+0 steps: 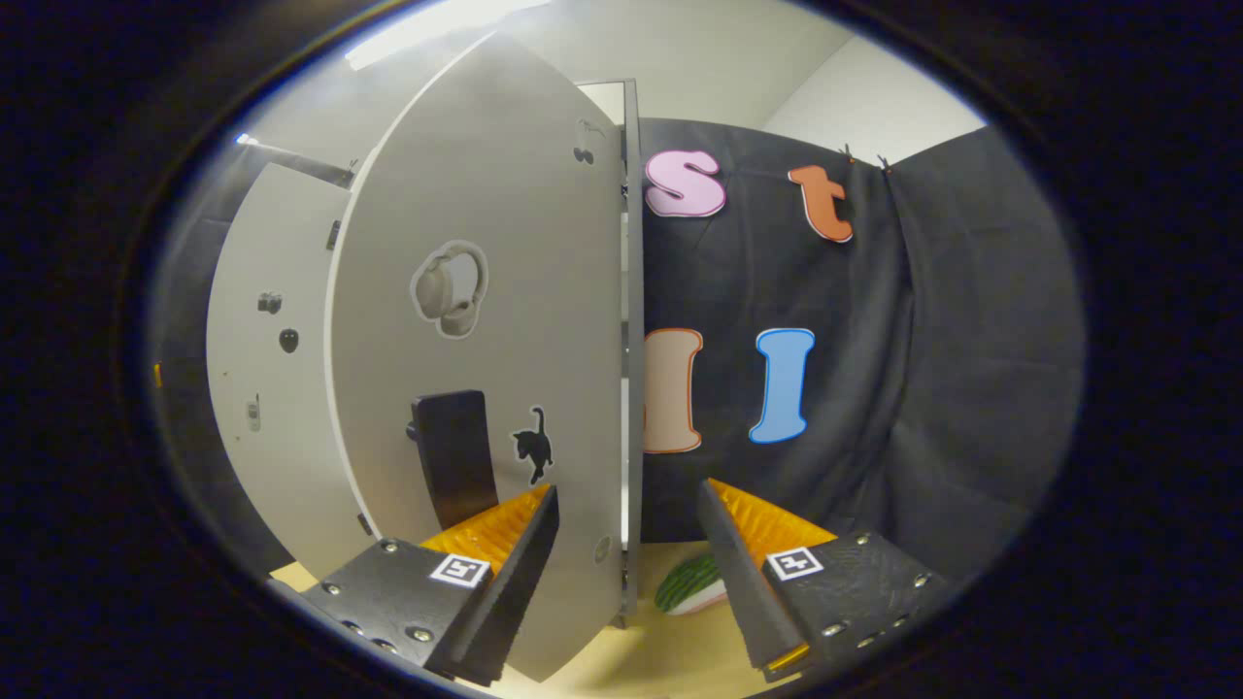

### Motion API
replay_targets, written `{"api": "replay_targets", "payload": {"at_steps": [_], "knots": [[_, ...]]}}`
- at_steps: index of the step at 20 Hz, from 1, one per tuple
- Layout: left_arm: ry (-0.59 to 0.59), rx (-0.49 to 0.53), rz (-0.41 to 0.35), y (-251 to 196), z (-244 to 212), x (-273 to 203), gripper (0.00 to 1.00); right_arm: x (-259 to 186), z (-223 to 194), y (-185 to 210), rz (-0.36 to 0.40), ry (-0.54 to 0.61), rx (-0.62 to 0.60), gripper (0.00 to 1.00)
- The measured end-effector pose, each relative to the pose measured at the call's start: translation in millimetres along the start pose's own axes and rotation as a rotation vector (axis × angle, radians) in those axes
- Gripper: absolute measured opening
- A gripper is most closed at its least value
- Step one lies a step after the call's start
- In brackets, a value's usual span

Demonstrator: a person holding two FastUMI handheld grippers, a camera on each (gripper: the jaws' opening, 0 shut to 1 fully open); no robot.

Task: Grasp the bottle in the cabinet with the left hand and place it on the coaster, then close the right door with the right hand and the left door with the left hand.

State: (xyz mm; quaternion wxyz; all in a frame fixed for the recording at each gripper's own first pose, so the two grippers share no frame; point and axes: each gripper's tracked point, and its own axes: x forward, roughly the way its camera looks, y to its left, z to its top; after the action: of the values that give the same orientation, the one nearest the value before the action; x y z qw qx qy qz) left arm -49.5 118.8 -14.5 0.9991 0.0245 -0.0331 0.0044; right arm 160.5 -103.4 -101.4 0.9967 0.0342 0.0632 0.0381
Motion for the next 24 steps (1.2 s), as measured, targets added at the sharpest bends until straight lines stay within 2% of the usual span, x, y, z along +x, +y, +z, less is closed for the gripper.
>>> {"api": "replay_targets", "payload": {"at_steps": [4, 8, 10, 11, 12, 13, 14, 15, 16, 17, 20, 23, 24], "knots": [[0.039, 0.038, 0.044, 27.2, -12.5, -4.5, 0.97, 1.5, 0.3, 12.1, -0.022, -0.003, -0.004, 0.89], [0.096, -0.03, 0.067, 43.5, -27.6, -8.2, 0.97, 6.1, -0.2, 33.1, -0.023, -0.002, -0.006, 0.88], [0.112, -0.057, 0.092, 58.6, -32.8, -7.5, 0.97, 7.3, 2.7, 43.9, -0.011, -0.014, -0.033, 0.85], [0.12, -0.063, 0.109, 66.9, -37.4, -7.9, 0.97, 9.1, 7.7, 46.3, -0.009, -0.033, -0.055, 0.87], [0.125, -0.067, 0.126, 74.9, -39.3, -9.1, 0.97, 6.3, 10.5, 49.0, -0.005, -0.049, -0.074, 0.95], [0.13, -0.069, 0.141, 82.0, -40.7, -11.4, 0.97, 6.7, 9.2, 52.1, 0.0, -0.047, -0.092, 0.91], [0.138, -0.069, 0.156, 89.8, -43.4, -11.5, 0.96, 7.1, 6.3, 49.6, -0.014, -0.043, -0.11, 0.94], [0.142, -0.067, 0.169, 97.5, -44.8, -11.7, 0.96, 5.5, 6.6, 43.9, -0.039, -0.04, -0.118, 0.91], [0.145, -0.065, 0.184, 105.2, -46.7, -11.3, 0.96, 5.1, 7.1, 38.9, -0.057, -0.037, -0.112, 0.97], [0.146, -0.067, 0.198, 112.6, -47.6, -9.7, 0.96, 3.4, 9.2, 38.5, -0.062, -0.034, -0.092, 0.91], [0.146, -0.054, 0.211, 128.2, -46.6, -1.4, 0.96, -6.7, 19.6, 36.5, -0.066, -0.051, -0.036, 0.94], [0.149, -0.018, 0.221, 144.1, -46.7, 7.7, 0.93, -25.9, 25.9, 31.7, -0.078, -0.068, -0.058, 0.94], [0.149, -0.012, 0.216, 146.8, -47.3, 12.6, 0.96, -32.1, 27.2, 32.4, -0.074, -0.071, -0.066, 0.91]]}}
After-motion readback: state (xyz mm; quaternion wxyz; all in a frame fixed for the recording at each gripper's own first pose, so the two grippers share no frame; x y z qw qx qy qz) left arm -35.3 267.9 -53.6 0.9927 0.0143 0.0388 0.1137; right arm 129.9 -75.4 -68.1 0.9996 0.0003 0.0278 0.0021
